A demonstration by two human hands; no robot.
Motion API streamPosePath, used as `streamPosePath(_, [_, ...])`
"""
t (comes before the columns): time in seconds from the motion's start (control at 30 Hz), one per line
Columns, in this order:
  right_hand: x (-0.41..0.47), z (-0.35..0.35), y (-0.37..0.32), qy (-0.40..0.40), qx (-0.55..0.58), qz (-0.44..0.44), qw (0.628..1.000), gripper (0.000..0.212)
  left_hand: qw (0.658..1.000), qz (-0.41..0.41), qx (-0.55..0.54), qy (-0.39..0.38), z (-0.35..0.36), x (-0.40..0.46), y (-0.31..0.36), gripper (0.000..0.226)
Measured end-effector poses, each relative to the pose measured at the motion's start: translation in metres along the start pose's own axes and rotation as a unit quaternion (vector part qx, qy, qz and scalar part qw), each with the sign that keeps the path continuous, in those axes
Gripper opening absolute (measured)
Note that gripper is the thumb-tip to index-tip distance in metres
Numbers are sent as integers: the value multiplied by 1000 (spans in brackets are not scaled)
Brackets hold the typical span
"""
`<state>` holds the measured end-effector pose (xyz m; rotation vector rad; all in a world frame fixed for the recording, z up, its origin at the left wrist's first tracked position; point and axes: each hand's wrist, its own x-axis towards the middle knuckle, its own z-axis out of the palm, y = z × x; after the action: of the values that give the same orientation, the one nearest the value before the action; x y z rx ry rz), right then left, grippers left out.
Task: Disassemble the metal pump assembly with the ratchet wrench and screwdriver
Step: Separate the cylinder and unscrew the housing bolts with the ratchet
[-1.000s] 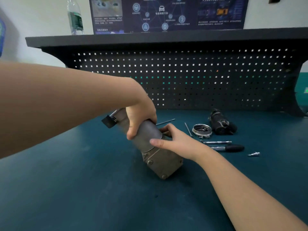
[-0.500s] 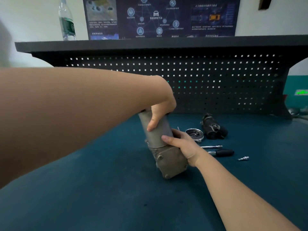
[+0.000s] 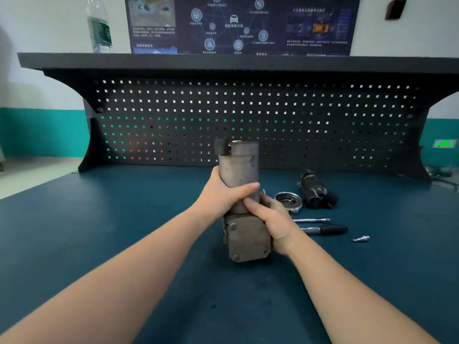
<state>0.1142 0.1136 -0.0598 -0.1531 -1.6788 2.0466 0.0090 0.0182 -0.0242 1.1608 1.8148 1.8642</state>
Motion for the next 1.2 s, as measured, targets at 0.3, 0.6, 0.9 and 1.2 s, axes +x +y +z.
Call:
streamPosePath(0.3, [11,25,1,35,-54,20,998,95,986,-24,161,23,-36,13,16,67])
streamPosePath(0.6, [18,5,3,158,-148,-49,975,101,896,-101,420,-98,-43,19,17,60])
streamPosePath(0.9, [21,-10,11,278,-432,-2,858,46,765,-37,604,-222,-16,20,4,69])
streamPosePath(1.2, [1,-73,-45,173,-612,168,753,14,650,49,738,-173,-11,29,14,68])
